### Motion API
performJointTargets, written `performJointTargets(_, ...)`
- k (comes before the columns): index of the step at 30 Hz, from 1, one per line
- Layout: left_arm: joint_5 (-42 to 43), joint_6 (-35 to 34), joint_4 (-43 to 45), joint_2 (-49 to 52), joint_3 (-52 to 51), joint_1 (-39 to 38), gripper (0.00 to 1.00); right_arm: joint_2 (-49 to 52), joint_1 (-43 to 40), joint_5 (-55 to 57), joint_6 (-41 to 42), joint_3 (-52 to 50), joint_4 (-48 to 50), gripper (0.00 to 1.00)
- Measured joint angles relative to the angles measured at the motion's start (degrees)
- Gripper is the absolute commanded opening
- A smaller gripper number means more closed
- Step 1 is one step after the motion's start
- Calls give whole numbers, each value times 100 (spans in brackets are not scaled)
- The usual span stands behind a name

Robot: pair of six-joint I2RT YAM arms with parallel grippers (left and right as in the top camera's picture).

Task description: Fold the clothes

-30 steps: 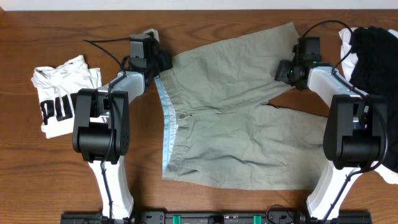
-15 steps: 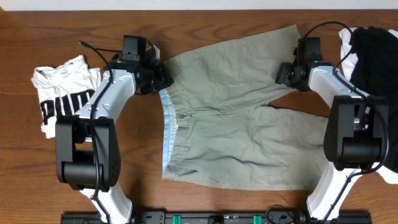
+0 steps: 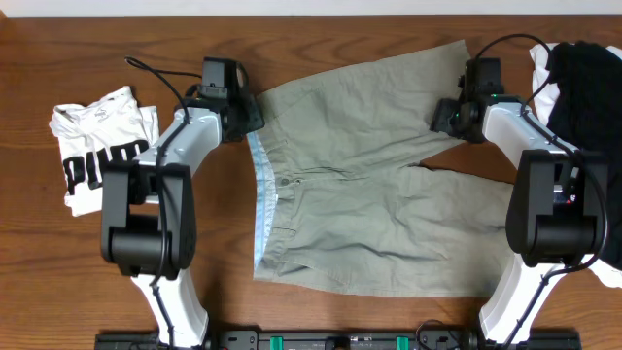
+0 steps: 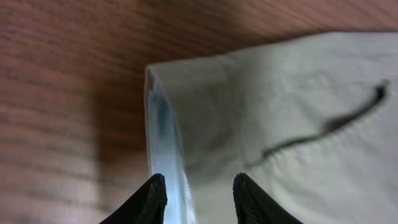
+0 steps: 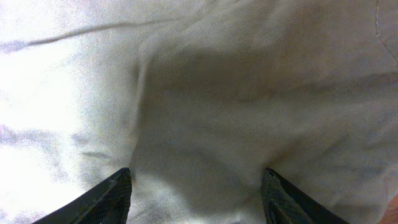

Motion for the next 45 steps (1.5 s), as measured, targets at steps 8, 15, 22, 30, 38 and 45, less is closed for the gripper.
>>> performJointTargets(8, -81, -11, 833, 361, 0, 0, 28, -4, 0, 0, 0, 2, -22, 66)
performJointTargets(15, -37, 4, 1419, 372, 0, 0, 6, -9, -2, 4, 0, 2, -50, 65)
performJointTargets(22, -59, 2, 1731, 378, 0, 63, 6, -11, -2, 0, 2, 0, 22, 66)
performJointTargets(30, -57, -2, 2345, 387, 0, 358, 6, -9, -2, -63, 4, -85, 492, 66)
performJointTargets(38, -79, -2, 2741, 389, 0, 426, 7, -9, -2, -153, 4, -118, 739, 69)
performJointTargets(45, -94, -22, 2756, 391, 0, 428, 69, -9, -15, -173, 4, -118, 734, 70)
